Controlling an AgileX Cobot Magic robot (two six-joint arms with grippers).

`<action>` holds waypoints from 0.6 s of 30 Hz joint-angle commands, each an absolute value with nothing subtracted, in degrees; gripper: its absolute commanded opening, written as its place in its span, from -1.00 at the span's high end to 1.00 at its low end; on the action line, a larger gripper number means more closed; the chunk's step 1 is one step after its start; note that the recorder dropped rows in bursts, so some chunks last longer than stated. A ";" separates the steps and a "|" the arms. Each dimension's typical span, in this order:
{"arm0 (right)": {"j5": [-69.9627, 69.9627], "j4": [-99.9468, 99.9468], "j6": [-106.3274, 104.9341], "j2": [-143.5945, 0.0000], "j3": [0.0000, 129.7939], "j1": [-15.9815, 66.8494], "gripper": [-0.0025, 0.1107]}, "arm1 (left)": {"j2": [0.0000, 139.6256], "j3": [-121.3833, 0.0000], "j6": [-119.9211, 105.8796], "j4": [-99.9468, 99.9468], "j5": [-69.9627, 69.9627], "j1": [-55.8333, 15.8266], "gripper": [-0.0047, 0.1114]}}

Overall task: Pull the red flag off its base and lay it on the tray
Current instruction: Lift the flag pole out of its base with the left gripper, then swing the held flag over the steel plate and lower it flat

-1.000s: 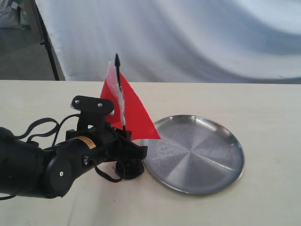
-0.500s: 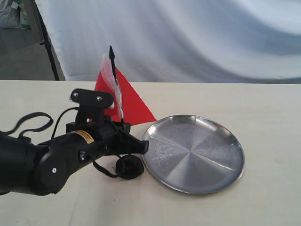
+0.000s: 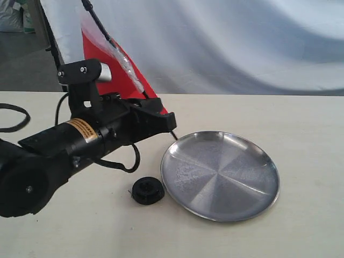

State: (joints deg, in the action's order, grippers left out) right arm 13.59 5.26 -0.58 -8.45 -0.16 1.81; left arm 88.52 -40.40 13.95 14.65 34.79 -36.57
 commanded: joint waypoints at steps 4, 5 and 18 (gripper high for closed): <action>13.19 5.52 -0.77 -8.25 0.00 1.64 0.96 | 101.45 -47.22 41.38 -3.55 39.33 -36.69 0.92; 13.19 5.52 -0.77 -8.25 0.00 1.64 0.96 | 103.76 -48.96 44.99 -6.79 39.76 -36.69 0.92; 13.19 5.52 -0.77 -8.25 0.00 1.64 0.96 | 125.31 -68.00 75.34 -21.81 44.97 -36.69 0.92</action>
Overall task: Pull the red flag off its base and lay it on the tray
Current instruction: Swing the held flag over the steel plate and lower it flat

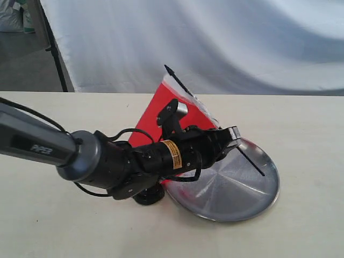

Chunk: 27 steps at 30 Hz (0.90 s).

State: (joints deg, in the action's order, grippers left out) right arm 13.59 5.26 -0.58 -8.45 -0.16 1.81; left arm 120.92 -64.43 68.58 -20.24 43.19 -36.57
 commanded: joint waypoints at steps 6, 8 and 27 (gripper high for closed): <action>13.19 5.52 -0.77 -8.25 0.00 1.64 0.96 | 130.49 -71.79 83.74 -23.95 45.27 -36.69 0.92; 13.19 5.52 -0.77 -8.25 0.00 1.64 0.96 | 131.71 -72.60 86.09 -25.00 45.27 -36.69 0.92; 13.19 5.52 -0.77 -8.25 0.00 1.64 0.96 | 134.73 -75.98 94.59 -39.29 42.41 -36.55 -0.75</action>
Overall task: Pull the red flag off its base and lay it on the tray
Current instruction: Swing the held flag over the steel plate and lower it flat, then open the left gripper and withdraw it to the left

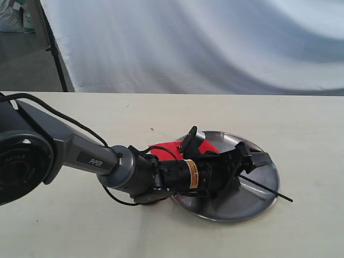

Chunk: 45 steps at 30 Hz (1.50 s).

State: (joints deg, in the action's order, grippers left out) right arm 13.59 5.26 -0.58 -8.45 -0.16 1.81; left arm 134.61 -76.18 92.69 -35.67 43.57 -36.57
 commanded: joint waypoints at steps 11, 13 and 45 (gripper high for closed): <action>13.19 5.52 -0.77 -8.25 0.00 1.64 0.96 | 134.52 -75.98 96.71 -48.24 62.00 -36.55 -0.75; 13.19 5.52 -0.77 -8.25 0.00 1.64 0.96 | 134.52 -75.98 97.41 -49.99 67.75 -36.55 -0.74; 13.19 5.52 -0.77 -8.25 0.00 1.64 0.96 | 88.69 -58.80 107.12 -99.38 16.06 -36.55 0.92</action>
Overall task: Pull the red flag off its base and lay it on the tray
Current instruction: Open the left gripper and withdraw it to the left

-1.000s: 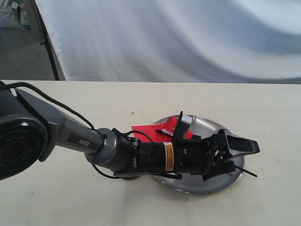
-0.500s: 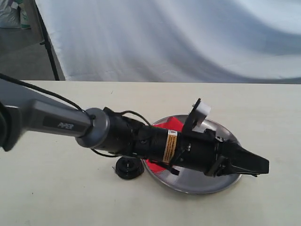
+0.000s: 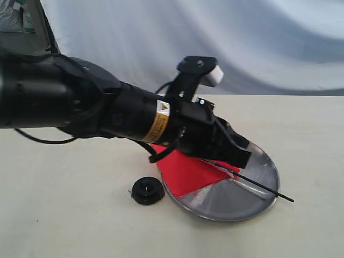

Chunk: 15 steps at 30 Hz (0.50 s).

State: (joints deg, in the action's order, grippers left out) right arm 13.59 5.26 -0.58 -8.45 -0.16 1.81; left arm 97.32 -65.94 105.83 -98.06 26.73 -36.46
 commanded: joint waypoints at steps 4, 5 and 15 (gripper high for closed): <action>13.19 5.52 -0.77 -8.25 0.00 1.64 0.96 | 77.29 -48.80 107.12 -99.38 6.86 -36.55 0.92; 13.19 5.52 -0.77 -8.25 0.00 1.64 0.96 | 74.34 -46.03 107.12 -99.28 4.73 -36.55 0.92; 13.19 5.52 -0.77 -8.25 0.00 1.64 0.96 | 45.70 -25.68 112.64 -98.05 -4.96 -36.55 0.92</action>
State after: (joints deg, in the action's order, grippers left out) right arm 13.59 5.26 -0.58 -8.45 -0.16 1.81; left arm 52.55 -29.53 110.13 -98.91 -3.58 -36.46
